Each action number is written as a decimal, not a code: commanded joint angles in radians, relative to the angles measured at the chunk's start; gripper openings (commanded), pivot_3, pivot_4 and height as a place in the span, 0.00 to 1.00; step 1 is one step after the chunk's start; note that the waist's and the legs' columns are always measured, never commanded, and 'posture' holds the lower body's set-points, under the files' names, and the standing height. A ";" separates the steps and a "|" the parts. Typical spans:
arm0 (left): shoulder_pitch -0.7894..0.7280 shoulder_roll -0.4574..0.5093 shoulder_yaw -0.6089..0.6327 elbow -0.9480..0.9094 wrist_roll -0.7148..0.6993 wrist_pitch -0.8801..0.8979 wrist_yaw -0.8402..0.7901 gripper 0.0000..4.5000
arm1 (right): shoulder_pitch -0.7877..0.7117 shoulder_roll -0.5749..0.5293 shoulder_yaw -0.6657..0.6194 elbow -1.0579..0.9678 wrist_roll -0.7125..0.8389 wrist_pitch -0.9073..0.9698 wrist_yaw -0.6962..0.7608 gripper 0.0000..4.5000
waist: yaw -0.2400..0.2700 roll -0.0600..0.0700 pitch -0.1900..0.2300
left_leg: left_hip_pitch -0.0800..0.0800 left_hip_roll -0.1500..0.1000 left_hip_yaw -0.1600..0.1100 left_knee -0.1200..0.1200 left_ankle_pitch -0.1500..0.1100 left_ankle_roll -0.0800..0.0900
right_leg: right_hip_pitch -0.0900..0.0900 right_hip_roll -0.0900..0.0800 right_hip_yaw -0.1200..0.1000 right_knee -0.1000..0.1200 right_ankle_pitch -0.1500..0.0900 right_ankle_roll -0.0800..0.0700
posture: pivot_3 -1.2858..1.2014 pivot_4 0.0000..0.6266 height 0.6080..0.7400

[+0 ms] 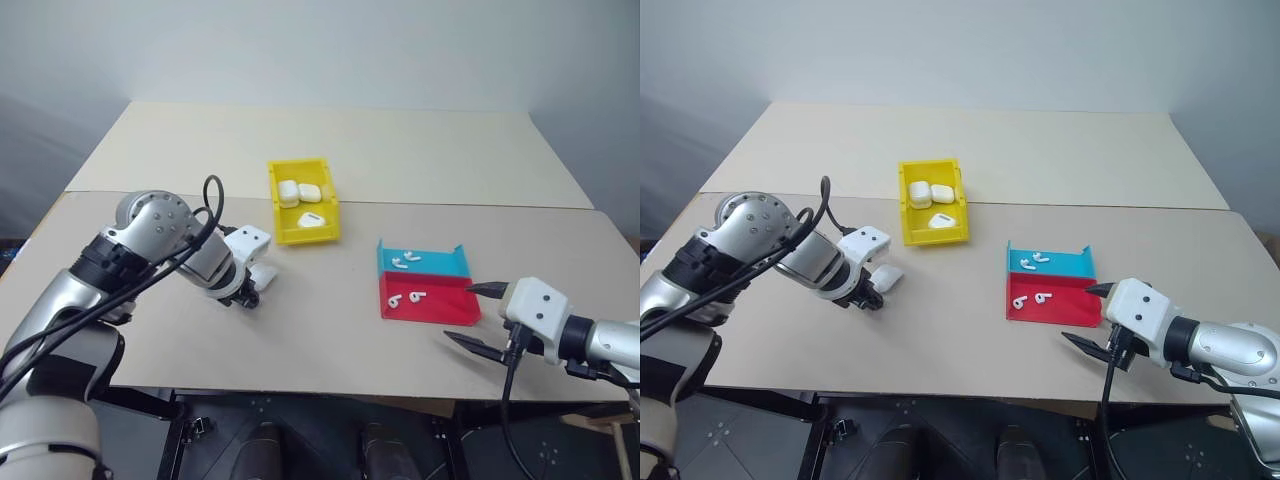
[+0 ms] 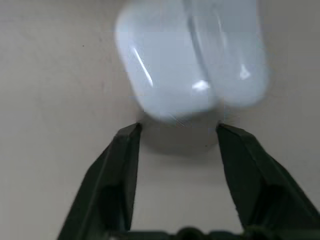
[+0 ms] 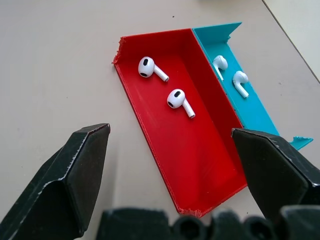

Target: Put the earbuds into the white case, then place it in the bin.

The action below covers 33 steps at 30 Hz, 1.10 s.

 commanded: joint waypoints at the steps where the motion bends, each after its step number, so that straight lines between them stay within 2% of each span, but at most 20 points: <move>1: 0.007 0.015 0.037 -0.024 -0.013 0.003 -0.010 0.24 | -0.022 -0.015 -0.008 -0.013 -0.001 0.004 0.004 1.00 | -0.002 0.000 0.000 | 0.000 0.000 0.000 0.000 0.000 0.000 | 0.000 0.000 0.000 0.000 0.000 0.000 | 0.52 0.24 1.00; 4: 0.019 0.024 0.066 -0.039 0.010 0.003 -0.014 0.02 | -0.037 -0.020 -0.004 -0.002 -0.002 0.004 0.009 1.00 | -0.004 0.000 0.000 | 0.000 0.000 0.000 0.000 0.000 0.000 | 0.000 0.000 0.000 0.000 0.000 0.000 | 0.52 0.24 1.00; 9: 0.042 0.106 0.102 -0.138 -0.003 0.003 -0.089 0.01 | -0.044 -0.031 -0.019 -0.002 0.004 0.006 0.023 1.00 | -0.006 0.000 0.000 | 0.000 0.000 0.000 0.000 0.000 0.000 | -0.001 0.000 0.000 0.000 0.000 0.000 | 0.52 0.24 1.00; 12: 0.046 0.240 0.108 -0.190 0.004 0.003 -0.179 0.01 | -0.039 -0.034 -0.037 -0.004 0.004 -0.006 0.030 1.00 | -0.007 0.000 0.000 | -0.001 0.000 0.000 0.000 0.000 0.000 | -0.001 0.000 0.000 0.000 0.000 0.000 | 0.52 0.24 1.00; 15: 0.015 0.370 0.124 -0.201 0.067 0.003 -0.326 0.01 | -0.031 -0.036 -0.058 -0.005 0.012 -0.006 0.043 1.00 | -0.013 0.000 0.000 | 0.000 0.001 0.000 -0.001 0.000 0.000 | -0.002 0.001 0.001 0.000 0.000 0.000 | 0.52 0.24 1.00; 18: -0.037 0.460 0.119 -0.208 0.289 -0.053 -0.583 0.01 | -0.034 -0.034 -0.057 0.000 0.013 -0.011 0.049 1.00 | 0.000 -0.001 0.000 | 0.000 0.000 0.001 -0.001 0.000 0.000 | -0.001 0.001 0.000 0.000 0.000 0.000 | 0.52 0.24 1.00; 22: -0.088 0.446 0.020 -0.147 0.539 -0.162 -0.928 0.01 | -0.071 -0.027 -0.016 0.009 0.004 -0.006 0.037 1.00 | 0.012 -0.001 -0.001 | 0.000 0.000 0.001 -0.001 0.000 0.000 | 0.000 0.001 -0.001 -0.001 0.000 0.000 | 0.52 0.24 1.00; 26: -0.109 0.407 -0.056 -0.134 0.712 -0.197 -1.136 0.01 | -0.072 -0.022 -0.013 -0.003 0.004 0.001 0.032 1.00 | 0.015 -0.001 -0.001 | -0.001 0.000 0.001 -0.001 0.000 0.000 | -0.001 0.001 -0.001 -0.001 0.000 0.000 | 0.52 0.24 1.00; 29: -0.012 0.408 0.012 -0.167 0.798 -0.415 -1.306 0.01 | -0.037 -0.016 -0.031 -0.021 0.004 0.001 0.030 1.00 | 0.013 -0.002 -0.001 | -0.004 0.001 0.001 -0.001 0.000 0.000 | -0.003 0.001 -0.001 -0.001 0.000 0.000 | 0.52 0.24 1.00; 33: 0.217 0.408 0.199 -0.177 0.924 -0.900 -1.474 0.01 | -0.013 -0.017 -0.033 -0.030 -0.009 -0.003 0.023 1.00 | 0.001 -0.001 -0.001 | -0.004 0.002 0.002 -0.001 0.000 0.000 | -0.004 0.001 0.000 -0.001 -0.001 0.000 | 0.52 0.24 1.00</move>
